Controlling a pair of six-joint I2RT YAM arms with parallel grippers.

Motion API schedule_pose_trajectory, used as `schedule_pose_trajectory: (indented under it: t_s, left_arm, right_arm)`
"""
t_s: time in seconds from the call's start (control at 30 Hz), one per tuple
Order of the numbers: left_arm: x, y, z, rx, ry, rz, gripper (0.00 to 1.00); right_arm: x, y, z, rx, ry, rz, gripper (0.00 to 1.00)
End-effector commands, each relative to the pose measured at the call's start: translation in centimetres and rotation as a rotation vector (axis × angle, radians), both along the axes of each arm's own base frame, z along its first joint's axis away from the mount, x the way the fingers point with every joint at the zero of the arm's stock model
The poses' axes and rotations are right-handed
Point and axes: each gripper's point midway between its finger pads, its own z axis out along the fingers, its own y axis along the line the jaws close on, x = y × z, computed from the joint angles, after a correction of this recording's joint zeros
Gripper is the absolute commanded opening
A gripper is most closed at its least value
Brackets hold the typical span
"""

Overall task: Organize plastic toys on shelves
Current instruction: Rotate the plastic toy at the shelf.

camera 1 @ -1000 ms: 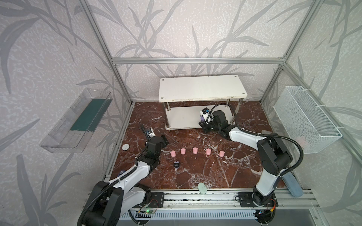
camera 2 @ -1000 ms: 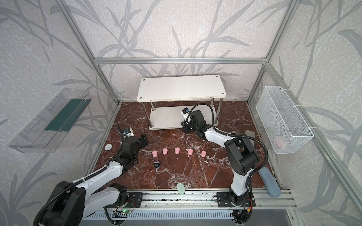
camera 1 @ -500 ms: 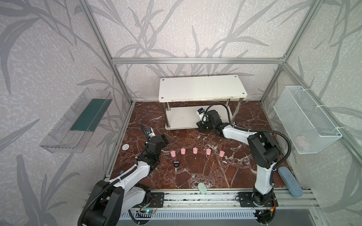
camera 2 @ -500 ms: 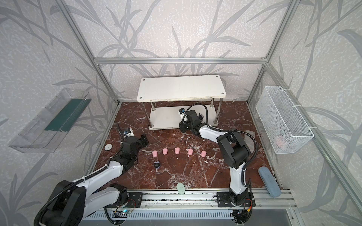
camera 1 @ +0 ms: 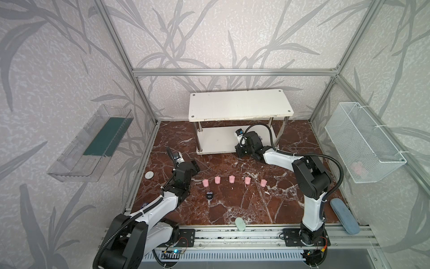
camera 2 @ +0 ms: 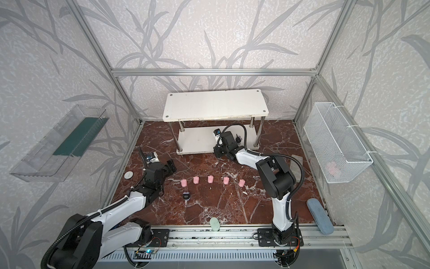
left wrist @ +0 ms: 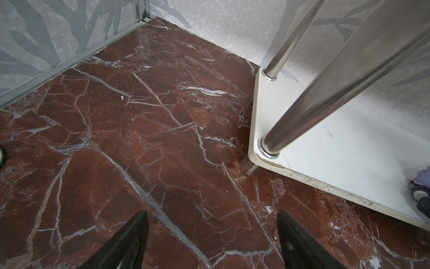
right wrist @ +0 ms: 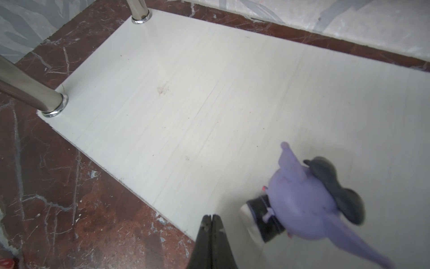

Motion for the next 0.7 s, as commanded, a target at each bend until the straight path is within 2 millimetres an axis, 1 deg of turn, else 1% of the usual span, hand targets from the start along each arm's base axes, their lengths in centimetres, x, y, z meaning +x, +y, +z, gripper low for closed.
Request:
schedule_pose_trajectory:
  t_s: [0.0,0.47,0.67]
  left_arm:
    - [0.1,0.3,0.3,-0.018,-0.02,0.023,0.84]
    - [0.2,0.3,0.4,-0.018,-0.022,0.021,0.84]
    - [0.3,0.3,0.6,-0.018,-0.025,0.019,0.84]
  right_arm:
    - [0.6,-0.3,-0.4,-0.021,0.008,-0.035,0.0]
    - [1.0,-2.3,-0.6,-0.043,0.012,-0.097,0.0]
    - [1.1,-2.7,-0.5,-0.05,0.004,-0.104,0.0]
